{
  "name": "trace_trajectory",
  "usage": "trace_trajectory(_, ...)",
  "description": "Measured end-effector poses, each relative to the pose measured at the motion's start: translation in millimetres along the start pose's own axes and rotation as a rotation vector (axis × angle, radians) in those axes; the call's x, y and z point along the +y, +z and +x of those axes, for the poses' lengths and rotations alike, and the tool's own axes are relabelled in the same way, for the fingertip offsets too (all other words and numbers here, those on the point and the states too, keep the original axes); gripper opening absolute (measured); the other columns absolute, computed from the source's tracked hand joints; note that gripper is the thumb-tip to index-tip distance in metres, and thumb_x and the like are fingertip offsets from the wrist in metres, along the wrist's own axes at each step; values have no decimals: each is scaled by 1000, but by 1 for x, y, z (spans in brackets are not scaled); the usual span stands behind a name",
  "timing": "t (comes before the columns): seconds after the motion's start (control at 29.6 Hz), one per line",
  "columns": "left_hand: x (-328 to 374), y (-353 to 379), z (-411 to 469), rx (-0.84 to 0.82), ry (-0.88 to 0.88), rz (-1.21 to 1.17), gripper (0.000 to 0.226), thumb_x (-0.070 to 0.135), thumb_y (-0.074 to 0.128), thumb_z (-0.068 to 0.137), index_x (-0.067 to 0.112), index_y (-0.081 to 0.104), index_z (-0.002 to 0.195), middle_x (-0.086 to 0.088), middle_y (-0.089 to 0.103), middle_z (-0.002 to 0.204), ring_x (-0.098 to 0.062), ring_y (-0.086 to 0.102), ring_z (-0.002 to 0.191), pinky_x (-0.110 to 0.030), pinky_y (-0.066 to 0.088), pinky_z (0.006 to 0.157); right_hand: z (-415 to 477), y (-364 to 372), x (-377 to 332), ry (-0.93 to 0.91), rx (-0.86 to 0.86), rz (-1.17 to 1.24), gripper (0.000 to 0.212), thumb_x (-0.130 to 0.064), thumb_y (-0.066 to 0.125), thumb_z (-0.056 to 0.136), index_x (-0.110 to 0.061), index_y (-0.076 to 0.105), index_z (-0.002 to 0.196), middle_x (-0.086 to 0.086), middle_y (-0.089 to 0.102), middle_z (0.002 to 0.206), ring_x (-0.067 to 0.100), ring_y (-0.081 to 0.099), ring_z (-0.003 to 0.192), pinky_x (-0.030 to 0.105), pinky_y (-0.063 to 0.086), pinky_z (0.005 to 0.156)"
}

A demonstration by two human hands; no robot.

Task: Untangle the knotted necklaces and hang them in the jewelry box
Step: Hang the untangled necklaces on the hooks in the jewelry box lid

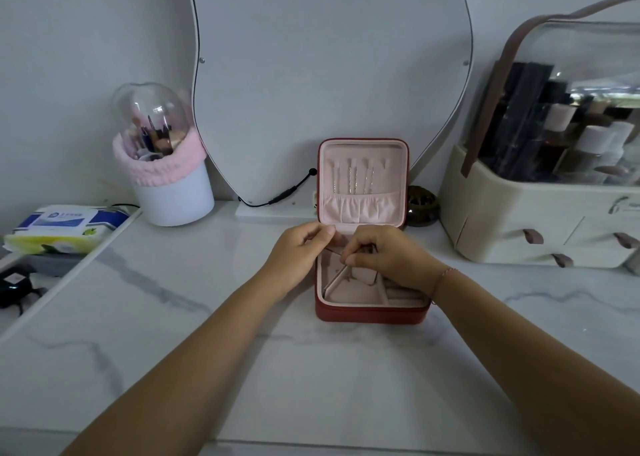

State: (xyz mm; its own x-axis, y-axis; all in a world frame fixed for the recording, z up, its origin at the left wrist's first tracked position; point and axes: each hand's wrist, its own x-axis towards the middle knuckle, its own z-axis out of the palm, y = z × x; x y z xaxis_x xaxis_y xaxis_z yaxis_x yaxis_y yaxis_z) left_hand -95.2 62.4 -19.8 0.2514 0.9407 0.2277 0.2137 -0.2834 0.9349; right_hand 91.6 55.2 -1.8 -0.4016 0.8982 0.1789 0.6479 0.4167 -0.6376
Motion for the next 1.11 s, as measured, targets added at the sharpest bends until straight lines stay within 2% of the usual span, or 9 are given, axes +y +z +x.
trace_trajectory(0.14, 3, 0, -2, -4, -5, 21, 23, 28, 50, 98, 22, 72, 94, 10, 73, 94, 1, 66, 93, -10, 45, 83, 0, 2, -2, 37, 24, -40, 7, -21, 64, 88, -28, 67, 86, -17, 60, 86, -2, 55, 82, 19, 42, 78)
trace_trajectory(0.24, 9, 1, -2, -7, -24, 53, 20, 32, 51, 96, 30, 71, 92, 14, 73, 93, 3, 65, 93, -14, 45, 85, -1, -4, -8, 77, 145, 127, 4, -16, 65, 88, -19, 68, 86, -11, 60, 86, -4, 55, 73, 12, 41, 72)
trace_trajectory(0.44, 48, 3, 7, -57, 41, 29, 19, 36, 64, 87, 21, 75, 88, 6, 75, 90, -6, 68, 92, -22, 48, 89, -6, -44, -42, 79, 278, 415, 6, -9, 65, 87, -12, 70, 85, -1, 68, 75, -3, 61, 64, 10, 45, 65)
trace_trajectory(0.54, 73, 4, 16, -42, 58, -22, 2, 24, 72, 82, 25, 73, 81, 10, 73, 78, -4, 66, 82, -23, 49, 83, -5, -65, -58, 46, 299, 444, 10, -7, 61, 90, -9, 68, 84, 2, 68, 74, 3, 62, 65, 23, 49, 74)
trace_trajectory(0.61, 88, 3, 22, -43, 74, -57, 5, 17, 71, 83, 21, 72, 80, 7, 72, 77, -4, 65, 78, -19, 49, 78, -4, -77, -67, 18, 319, 487, 13, -7, 59, 92, -9, 66, 81, 3, 69, 75, 11, 64, 69, 32, 49, 80)
trace_trajectory(0.68, 104, 1, 26, -61, 73, -119, 8, 12, 65, 88, 14, 69, 81, 3, 70, 74, -5, 64, 72, -15, 49, 73, -3, -88, -76, -2, 328, 498, 13, -6, 57, 93, -9, 63, 82, 1, 69, 73, 8, 63, 65, 22, 47, 70)
trace_trajectory(0.74, 120, 0, 30, -87, 49, -198, 10, 11, 59, 90, 12, 65, 82, -1, 68, 74, -10, 63, 72, -21, 49, 75, -2, -97, -82, -16, 338, 511, 12, -4, 55, 93, -9, 61, 84, -2, 69, 69, 5, 62, 60, 16, 43, 61)
trace_trajectory(0.95, 152, 0, 35, -245, -42, -249, 10, 19, 61, 91, 11, 65, 96, -3, 71, 86, -17, 68, 83, -33, 51, 90, -1, -118, -94, -14, 391, 443, 12, -4, 58, 92, -11, 63, 83, 4, 63, 68, 5, 57, 56, 20, 46, 63)
trace_trajectory(1.11, 168, 3, 34, -222, -18, -172, 4, 13, 66, 87, 11, 65, 90, 0, 68, 71, -12, 67, 67, -25, 56, 74, -1, -130, -105, -2, 382, 404, 13, -6, 56, 93, -12, 62, 83, -1, 56, 58, 6, 51, 48, 20, 45, 56)
